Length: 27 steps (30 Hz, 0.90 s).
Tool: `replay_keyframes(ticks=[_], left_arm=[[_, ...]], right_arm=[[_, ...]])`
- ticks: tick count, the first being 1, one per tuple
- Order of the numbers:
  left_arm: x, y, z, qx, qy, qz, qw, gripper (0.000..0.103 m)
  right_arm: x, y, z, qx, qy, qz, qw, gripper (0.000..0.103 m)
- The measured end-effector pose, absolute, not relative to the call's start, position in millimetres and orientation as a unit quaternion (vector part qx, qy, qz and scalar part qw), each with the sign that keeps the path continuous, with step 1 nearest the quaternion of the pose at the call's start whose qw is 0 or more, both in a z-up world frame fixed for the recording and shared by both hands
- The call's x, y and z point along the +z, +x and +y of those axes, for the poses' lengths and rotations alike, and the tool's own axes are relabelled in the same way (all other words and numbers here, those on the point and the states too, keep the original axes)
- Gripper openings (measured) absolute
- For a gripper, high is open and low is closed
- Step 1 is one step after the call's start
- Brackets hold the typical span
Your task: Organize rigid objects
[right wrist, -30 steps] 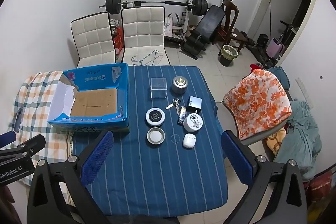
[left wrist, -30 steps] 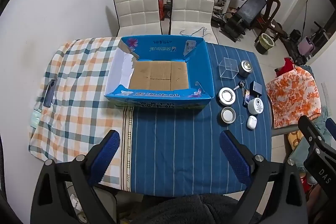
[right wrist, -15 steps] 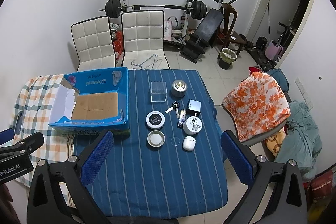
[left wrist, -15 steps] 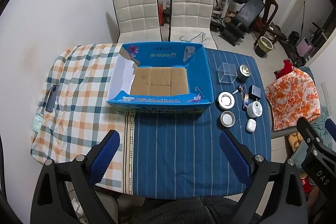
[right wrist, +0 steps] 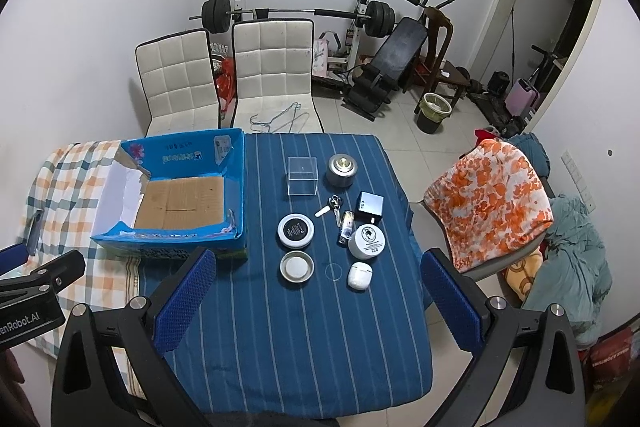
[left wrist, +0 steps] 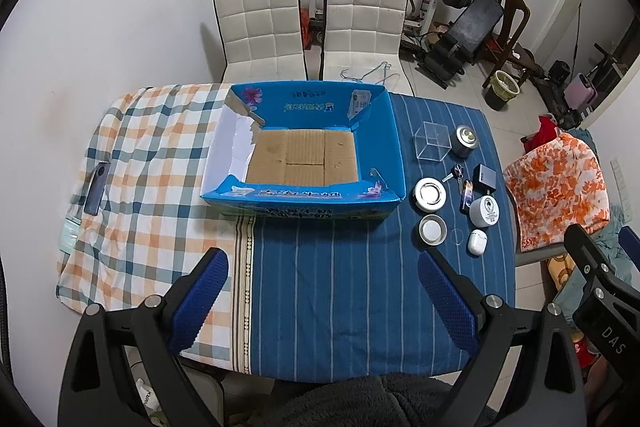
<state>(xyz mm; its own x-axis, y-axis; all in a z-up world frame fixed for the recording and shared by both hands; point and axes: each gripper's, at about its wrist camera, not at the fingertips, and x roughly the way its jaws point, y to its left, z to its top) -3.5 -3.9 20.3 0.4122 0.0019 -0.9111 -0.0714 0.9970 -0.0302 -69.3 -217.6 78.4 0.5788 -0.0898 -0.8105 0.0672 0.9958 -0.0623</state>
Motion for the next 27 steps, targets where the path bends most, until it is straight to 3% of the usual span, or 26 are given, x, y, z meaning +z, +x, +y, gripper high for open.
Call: replay_keyframes(ticks=[27], left_arm=[[18.3,-0.6,-3.8,0.021,-0.034,0.544,0.838,0.097]], right_arm=[[71.3,-59.7,-210.5,-0.041,-0.017,0.455,0.889,0.103]])
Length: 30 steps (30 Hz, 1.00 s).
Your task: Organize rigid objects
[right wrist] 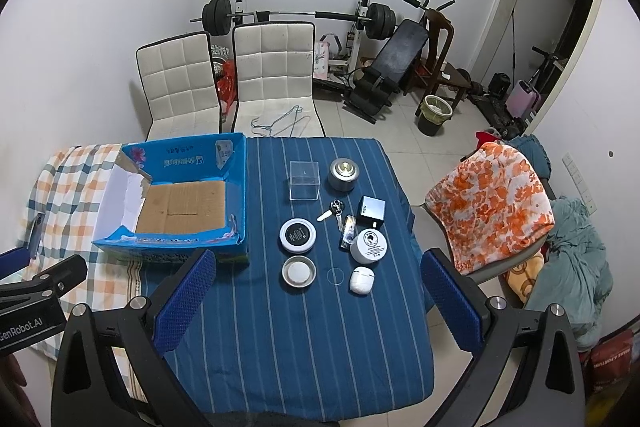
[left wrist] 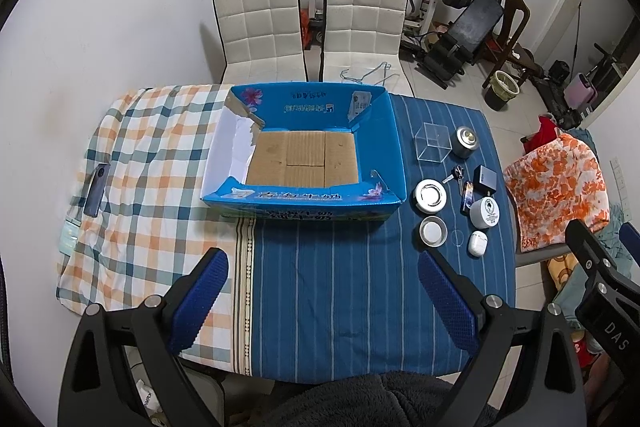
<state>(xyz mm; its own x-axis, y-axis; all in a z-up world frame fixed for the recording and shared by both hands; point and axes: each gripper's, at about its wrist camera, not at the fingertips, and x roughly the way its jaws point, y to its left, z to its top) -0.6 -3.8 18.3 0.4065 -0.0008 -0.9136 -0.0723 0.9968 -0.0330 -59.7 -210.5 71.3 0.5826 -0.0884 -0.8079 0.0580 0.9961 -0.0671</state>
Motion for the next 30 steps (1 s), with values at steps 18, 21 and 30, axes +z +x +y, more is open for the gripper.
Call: replay_keyframes(ticks=[18,21,30], left_arm=[[15.0,1.7,-5.5,0.021,-0.034,0.548,0.836,0.097],[10.8,14.1,-12.0,0.016,-0.033,0.552,0.833,0.097],[-16.3,108.7,-74.5,-0.034,-0.034,0.546,0.836,0.097]], right_arm=[[65.9,-47.2,-212.4,-0.032,-0.009,0.463,0.886,0.103],[56.7,-35.4,-224.1,-0.029,0.010,0.479,0.877,0.103],[-15.0,55.5,-305.0,-0.050,0.098,0.544,0.832,0.103]])
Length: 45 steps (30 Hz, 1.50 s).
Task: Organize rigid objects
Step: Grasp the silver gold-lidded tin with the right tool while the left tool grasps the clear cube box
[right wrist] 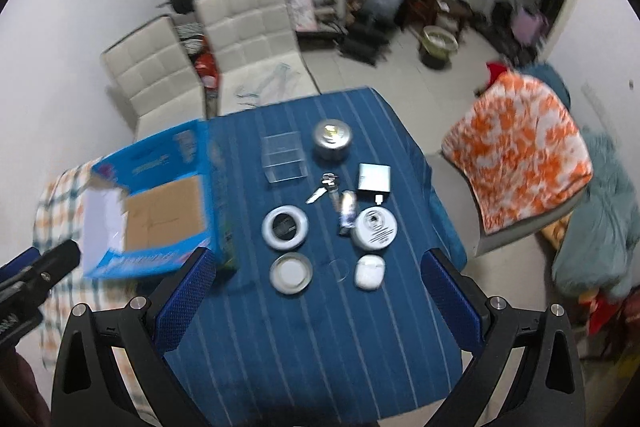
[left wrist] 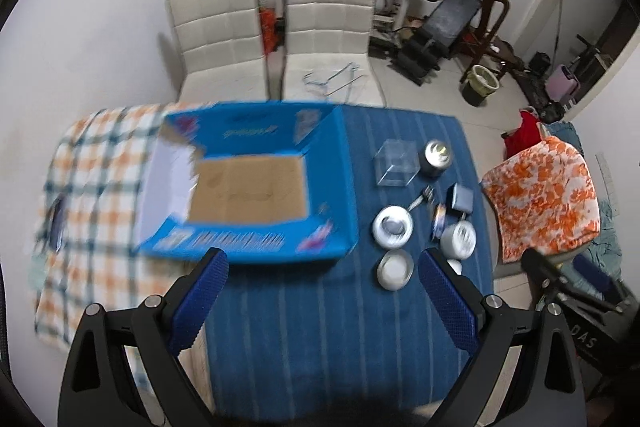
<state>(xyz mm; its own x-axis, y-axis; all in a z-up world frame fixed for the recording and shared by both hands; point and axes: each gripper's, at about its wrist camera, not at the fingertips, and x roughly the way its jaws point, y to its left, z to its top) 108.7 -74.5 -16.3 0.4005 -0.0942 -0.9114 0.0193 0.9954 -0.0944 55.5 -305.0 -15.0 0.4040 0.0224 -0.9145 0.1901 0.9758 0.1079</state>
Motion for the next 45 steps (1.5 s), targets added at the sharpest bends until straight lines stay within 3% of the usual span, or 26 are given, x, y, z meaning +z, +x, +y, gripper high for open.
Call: replay_keyframes(ticks=[9,11,17,19,20,27,38,40,42,45], left_arm=[[-126.0,270.7,-161.7,-0.044,-0.025,0.619,0.783,0.097],[-144.2,289.7,-168.4,-0.031,-0.014,0.629,0.776,0.097],[-186.8,329.0,-174.2,-0.002,-0.015,0.654,0.756,0.097],[-196.2,338.3,-176.7,0.007,-0.013,0.659,0.752,0.097],[-200.2,341.7,-178.0,0.010,-0.011,0.661,0.750,0.097],[-220.0,354.3,-204.2,-0.007,0.006,0.676,0.737,0.097],[-301.8,364.6,-229.9,-0.018,0.025,0.737,0.675,0.094],[-311.9,367.1,-228.4,-0.023,0.022,0.744,0.668,0.087],[-320.2,366.4,-226.0,-0.033,0.013,0.747,0.664,0.066],[-320.6,363.4,-225.8,-0.029,0.023,0.732,0.680,0.062]], right_arm=[[-167.9,250.2,-370.4,-0.040,0.138,0.618,0.773,0.102],[-201.6,281.5,-370.1,-0.045,0.140,0.636,0.758,0.096],[-291.5,349.4,-366.9,-0.031,0.158,0.681,0.714,0.092],[-314.3,360.3,-364.5,-0.023,0.168,0.697,0.697,0.081],[-322.4,362.8,-363.6,-0.015,0.171,0.702,0.691,0.080],[-334.9,353.0,-386.9,-0.019,0.133,0.723,0.678,0.078],[-346.5,339.5,-422.1,-0.025,0.138,0.729,0.670,0.078],[-350.4,342.4,-421.5,-0.035,0.121,0.728,0.674,0.077],[-350.0,343.5,-411.6,-0.043,0.096,0.730,0.676,0.077],[-349.4,344.9,-406.9,-0.057,0.085,0.731,0.675,0.074]])
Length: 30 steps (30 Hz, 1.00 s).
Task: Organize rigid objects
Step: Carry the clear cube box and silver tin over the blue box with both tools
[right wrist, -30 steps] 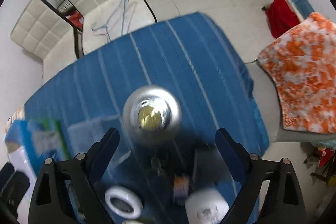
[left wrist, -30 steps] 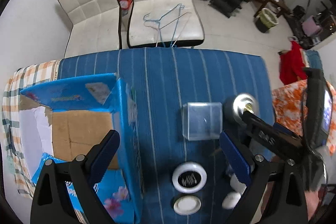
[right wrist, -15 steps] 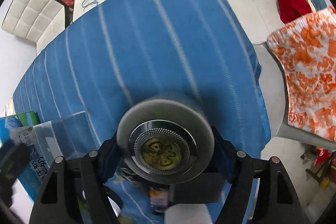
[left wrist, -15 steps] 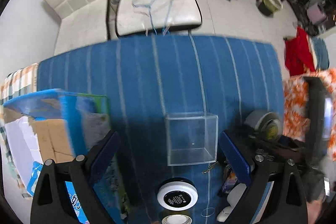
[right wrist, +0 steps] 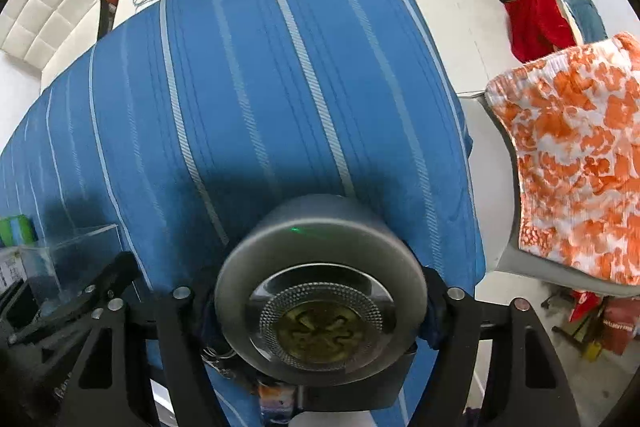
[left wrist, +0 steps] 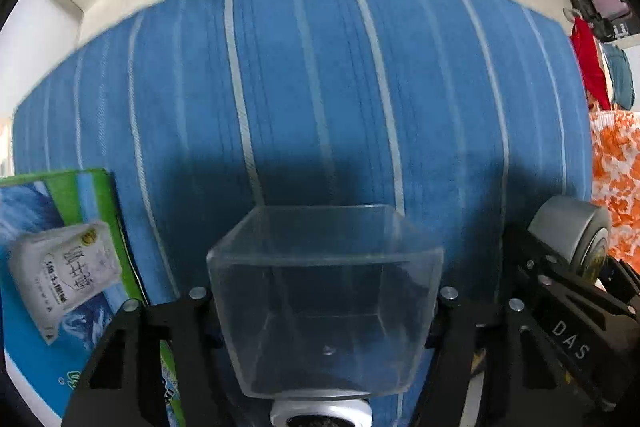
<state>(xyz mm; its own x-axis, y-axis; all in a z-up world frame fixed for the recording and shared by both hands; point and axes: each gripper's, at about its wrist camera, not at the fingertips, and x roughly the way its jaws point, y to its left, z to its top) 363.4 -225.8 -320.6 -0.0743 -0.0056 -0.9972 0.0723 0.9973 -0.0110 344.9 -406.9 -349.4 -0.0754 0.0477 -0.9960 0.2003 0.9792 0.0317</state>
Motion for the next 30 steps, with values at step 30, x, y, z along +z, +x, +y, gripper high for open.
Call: replay_keyframes(ticks=[30], left_arm=[[-127.7,238.2,-99.1,0.000,0.001,0.570,0.822,0.062]], right_arm=[[-154.3,235.3,-281.3,0.017,0.064,0.632,0.772,0.073]])
